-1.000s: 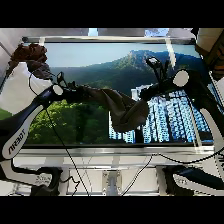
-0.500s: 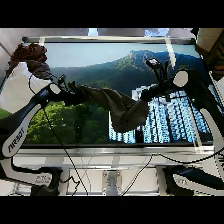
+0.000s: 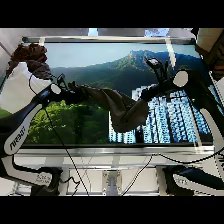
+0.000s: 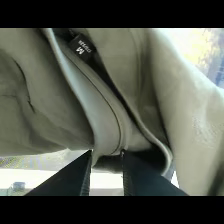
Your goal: Fold the shirts.
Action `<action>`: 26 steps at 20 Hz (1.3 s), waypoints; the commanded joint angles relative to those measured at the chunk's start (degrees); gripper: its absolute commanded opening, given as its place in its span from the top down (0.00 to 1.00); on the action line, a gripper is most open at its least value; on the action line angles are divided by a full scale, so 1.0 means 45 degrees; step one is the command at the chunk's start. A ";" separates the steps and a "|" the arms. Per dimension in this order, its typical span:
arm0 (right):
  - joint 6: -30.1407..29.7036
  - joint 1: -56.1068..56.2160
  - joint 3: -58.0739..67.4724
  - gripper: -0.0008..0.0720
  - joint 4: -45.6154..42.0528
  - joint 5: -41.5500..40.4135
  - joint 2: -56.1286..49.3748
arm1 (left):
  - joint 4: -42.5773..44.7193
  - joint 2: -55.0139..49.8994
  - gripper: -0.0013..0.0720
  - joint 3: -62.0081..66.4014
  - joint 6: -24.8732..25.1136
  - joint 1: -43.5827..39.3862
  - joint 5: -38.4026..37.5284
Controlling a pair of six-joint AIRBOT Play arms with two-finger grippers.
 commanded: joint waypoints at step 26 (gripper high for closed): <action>-0.0699 -0.1671 -0.4784 0.41 0.3186 -0.3400 -0.1409 | -0.5037 -0.0321 0.96 0.0622 0.3036 -0.0243 -0.0869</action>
